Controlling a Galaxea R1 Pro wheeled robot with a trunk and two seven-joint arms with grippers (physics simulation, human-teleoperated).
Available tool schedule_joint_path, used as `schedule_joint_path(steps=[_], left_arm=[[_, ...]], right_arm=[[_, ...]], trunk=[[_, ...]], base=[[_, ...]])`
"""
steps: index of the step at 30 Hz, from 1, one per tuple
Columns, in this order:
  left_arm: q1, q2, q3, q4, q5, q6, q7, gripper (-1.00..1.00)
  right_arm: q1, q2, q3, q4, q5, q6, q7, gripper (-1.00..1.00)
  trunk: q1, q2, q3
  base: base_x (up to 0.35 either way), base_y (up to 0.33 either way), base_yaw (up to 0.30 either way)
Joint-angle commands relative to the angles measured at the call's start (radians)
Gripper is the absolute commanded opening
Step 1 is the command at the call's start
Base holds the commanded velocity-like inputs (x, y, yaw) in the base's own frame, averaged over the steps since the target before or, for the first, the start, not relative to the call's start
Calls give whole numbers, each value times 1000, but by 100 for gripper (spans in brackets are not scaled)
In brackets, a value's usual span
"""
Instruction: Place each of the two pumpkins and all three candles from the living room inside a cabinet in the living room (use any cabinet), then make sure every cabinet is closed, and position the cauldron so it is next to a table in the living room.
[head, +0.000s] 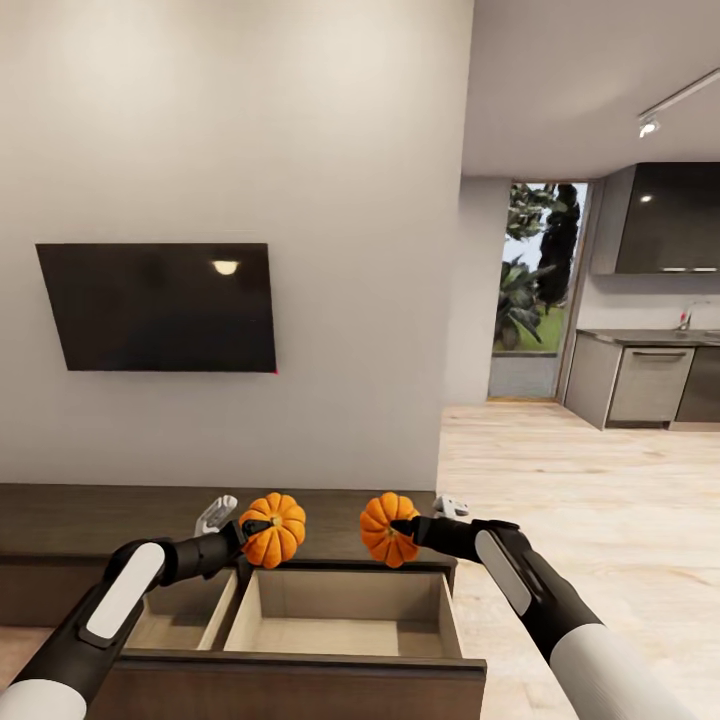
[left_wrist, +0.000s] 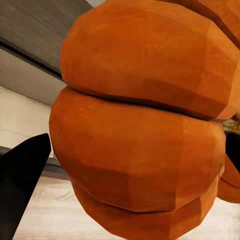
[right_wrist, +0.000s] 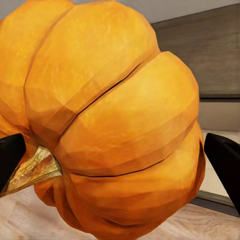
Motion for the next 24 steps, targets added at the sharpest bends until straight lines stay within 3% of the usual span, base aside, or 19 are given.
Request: schedule_joint_path(steps=[1, 8, 15, 20, 24], left_arm=[[-1, -2, -3, -1, 7, 2, 9, -100], [-1, -56, -8, -1, -8, -1, 21, -100], [-1, -65, -10, 4, -12, -15, 29, -100], [-1, -70, -9, 1, -9, -38, 149, -100], [-1, -84, -10, 0, -9, -43, 191, -100]], right_arm=[[-1, -1, 6, -1, 1, 3, 1, -100], [-1, -1, 14, -2, 1, 3, 6, -100], [-1, -1, 52, -1, 3, 3, -1, -100], [-1, -1, 55, -1, 3, 3, -3, -100], [-1, -1, 56, -1, 4, 3, -3, -100]], trunk=[[0, -1, -1], [4, -8, -4], [31, -57, -26], [50, -92, -42], [65, -120, -55]], base=[[0, 0, 0], [0, 0, 0], [0, 0, 0], [0, 0, 0], [0, 0, 0]])
